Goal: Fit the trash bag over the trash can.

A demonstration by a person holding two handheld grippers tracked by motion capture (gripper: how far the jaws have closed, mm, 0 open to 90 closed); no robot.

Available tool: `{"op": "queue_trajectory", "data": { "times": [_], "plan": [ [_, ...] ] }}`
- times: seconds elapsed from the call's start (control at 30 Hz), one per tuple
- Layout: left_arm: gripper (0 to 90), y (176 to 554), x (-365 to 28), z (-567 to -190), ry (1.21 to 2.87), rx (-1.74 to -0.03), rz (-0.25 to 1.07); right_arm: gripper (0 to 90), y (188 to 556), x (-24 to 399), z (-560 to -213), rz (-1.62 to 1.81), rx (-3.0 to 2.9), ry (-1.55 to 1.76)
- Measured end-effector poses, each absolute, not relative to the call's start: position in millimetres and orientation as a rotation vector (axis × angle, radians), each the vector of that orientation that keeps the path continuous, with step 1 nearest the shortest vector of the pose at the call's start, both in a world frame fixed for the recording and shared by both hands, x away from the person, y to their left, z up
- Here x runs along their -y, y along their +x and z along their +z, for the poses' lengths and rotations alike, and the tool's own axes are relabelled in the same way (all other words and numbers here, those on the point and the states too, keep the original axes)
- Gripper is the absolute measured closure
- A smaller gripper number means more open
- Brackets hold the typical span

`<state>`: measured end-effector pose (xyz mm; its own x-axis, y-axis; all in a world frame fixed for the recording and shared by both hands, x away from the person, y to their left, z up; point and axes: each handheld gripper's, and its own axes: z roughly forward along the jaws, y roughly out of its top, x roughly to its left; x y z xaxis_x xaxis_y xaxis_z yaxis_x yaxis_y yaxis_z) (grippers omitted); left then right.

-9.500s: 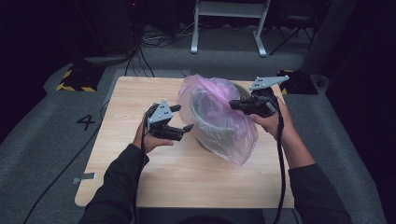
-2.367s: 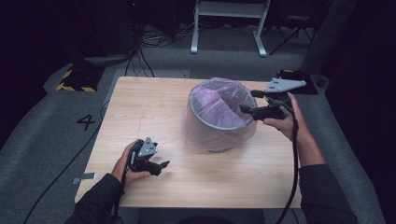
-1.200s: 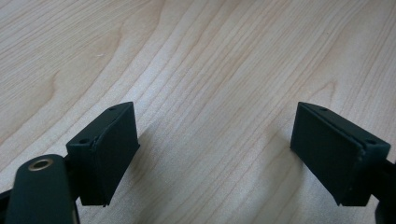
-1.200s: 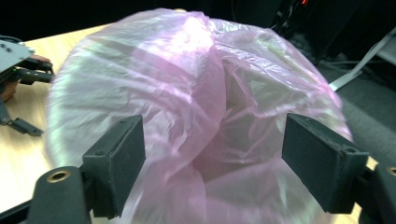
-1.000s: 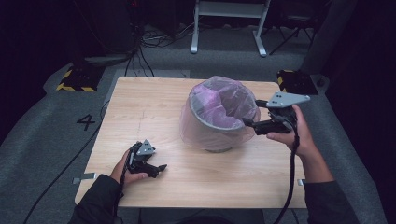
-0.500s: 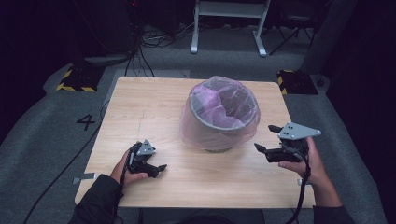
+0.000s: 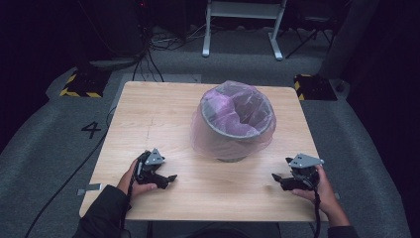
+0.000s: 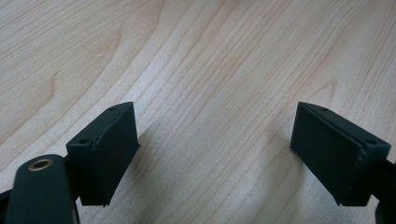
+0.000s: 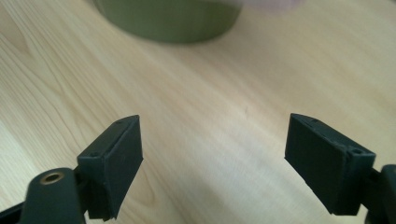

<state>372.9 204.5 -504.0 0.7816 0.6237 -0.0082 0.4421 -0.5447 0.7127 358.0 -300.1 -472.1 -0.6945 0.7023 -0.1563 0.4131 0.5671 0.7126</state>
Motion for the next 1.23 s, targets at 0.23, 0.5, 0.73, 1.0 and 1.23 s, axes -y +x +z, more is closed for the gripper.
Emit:
{"op": "queue_trajectory", "data": {
  "times": [0.23, 0.5, 0.73, 1.0, 1.23],
  "plan": [
    [14.9, 372, -204, -504, 2.235, -0.792, 0.323, 18.5, 358, 314, -497, 0.957, -2.389, 1.018],
    [14.7, 373, -204, -504, 2.235, -0.793, 0.322, 13.5, 358, 320, -504, 1.015, -2.345, 1.114],
    [13.6, 373, -204, -504, 2.239, -0.794, 0.321, 12.7, 359, 319, -504, 1.015, -2.341, 1.124],
    [13.4, 375, -203, -504, 2.237, -0.805, 0.325, 12.7, 359, 319, -504, 1.014, -2.341, 1.124],
    [13.4, 376, -202, -504, 2.237, -0.814, 0.331, 10.4, 360, 319, -504, 1.004, -2.335, 1.134]
  ]
}}
